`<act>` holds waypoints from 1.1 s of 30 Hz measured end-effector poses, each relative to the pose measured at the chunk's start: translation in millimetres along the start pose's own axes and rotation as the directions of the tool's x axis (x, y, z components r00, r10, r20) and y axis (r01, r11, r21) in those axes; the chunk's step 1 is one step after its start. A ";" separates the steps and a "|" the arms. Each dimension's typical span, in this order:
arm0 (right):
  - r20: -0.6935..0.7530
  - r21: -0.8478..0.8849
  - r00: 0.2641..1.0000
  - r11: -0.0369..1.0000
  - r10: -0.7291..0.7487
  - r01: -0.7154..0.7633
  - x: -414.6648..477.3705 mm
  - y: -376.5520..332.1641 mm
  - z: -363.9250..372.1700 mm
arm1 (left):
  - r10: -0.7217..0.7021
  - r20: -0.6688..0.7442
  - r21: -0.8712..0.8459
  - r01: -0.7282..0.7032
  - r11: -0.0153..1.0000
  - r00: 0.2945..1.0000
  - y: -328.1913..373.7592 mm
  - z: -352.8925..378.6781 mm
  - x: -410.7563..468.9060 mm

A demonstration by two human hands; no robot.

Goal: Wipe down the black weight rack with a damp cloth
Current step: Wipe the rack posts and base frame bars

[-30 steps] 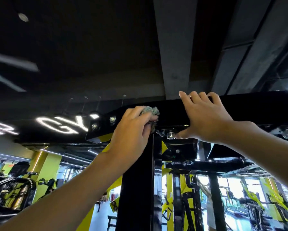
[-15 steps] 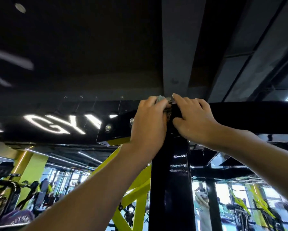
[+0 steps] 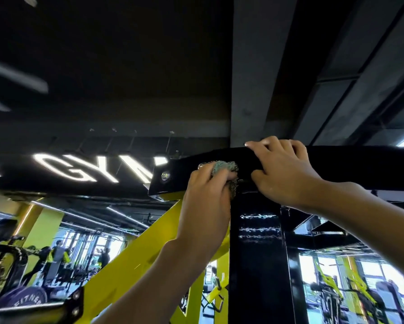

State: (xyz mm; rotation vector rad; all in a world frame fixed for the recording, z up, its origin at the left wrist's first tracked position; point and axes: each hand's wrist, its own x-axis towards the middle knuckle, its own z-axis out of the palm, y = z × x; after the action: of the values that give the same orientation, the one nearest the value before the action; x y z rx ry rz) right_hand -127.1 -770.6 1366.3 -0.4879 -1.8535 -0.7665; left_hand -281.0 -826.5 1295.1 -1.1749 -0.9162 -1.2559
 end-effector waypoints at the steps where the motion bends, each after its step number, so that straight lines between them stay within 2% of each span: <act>1: 0.008 -0.007 1.000 1.000 -0.007 0.007 -0.5 0.4 -0.8 | -0.015 -0.007 -0.023 0.015 1.000 1.000 -4.3 -1.8 -2.6; 8: 0.081 -0.033 0.997 0.999 -0.006 0.008 1.5 -1.9 -6.2 | -0.121 -0.101 -0.094 0.112 0.989 0.987 -24.7 -4.5 -17.8; 11: 0.124 -0.115 0.992 0.992 -0.036 0.050 1.4 -8.7 -2.8 | -0.211 -0.147 -0.144 0.191 0.971 0.966 -41.7 -8.6 -6.7; 13: 0.115 -0.173 0.991 0.982 -0.061 0.080 0.9 -11.4 1.1 | -0.230 -0.121 -0.176 0.207 0.962 0.966 -49.3 -11.5 9.8; 18: 0.068 -0.213 0.995 0.973 -0.071 0.084 0.5 -12.7 6.6 | -0.136 0.032 -0.168 0.139 0.976 0.990 -56.5 -15.7 49.3; 21: 0.059 -0.234 0.996 0.969 -0.070 0.082 1.7 -11.9 8.9 | -0.009 0.112 -0.191 0.030 0.981 0.994 -59.4 -23.7 56.5; 25: 0.043 -0.264 0.997 0.962 -0.060 0.069 4.2 -10.1 13.7 | 0.236 0.236 -0.229 -0.182 0.956 0.942 -36.0 -22.4 71.2; 27: 0.033 -0.256 0.998 0.964 -0.059 0.066 5.1 -9.2 14.4 | 0.299 0.260 -0.218 -0.246 0.944 0.918 -26.1 -18.1 75.1; 30: 0.045 -0.248 0.997 0.966 -0.061 0.070 3.9 -6.8 12.4 | 0.260 0.211 -0.177 -0.225 0.958 0.942 -39.0 -19.6 66.1; 33: 0.061 -0.235 0.996 0.969 -0.066 0.079 1.9 -7.3 11.2 | 0.093 0.136 -0.136 -0.074 0.988 0.986 -59.5 -25.1 58.9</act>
State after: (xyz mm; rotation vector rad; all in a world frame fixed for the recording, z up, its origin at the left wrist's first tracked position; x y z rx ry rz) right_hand -140.0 -768.0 1362.9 -0.5993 -1.8457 -1.0409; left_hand -334.5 -859.5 1355.8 -1.4069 -0.8892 -1.1904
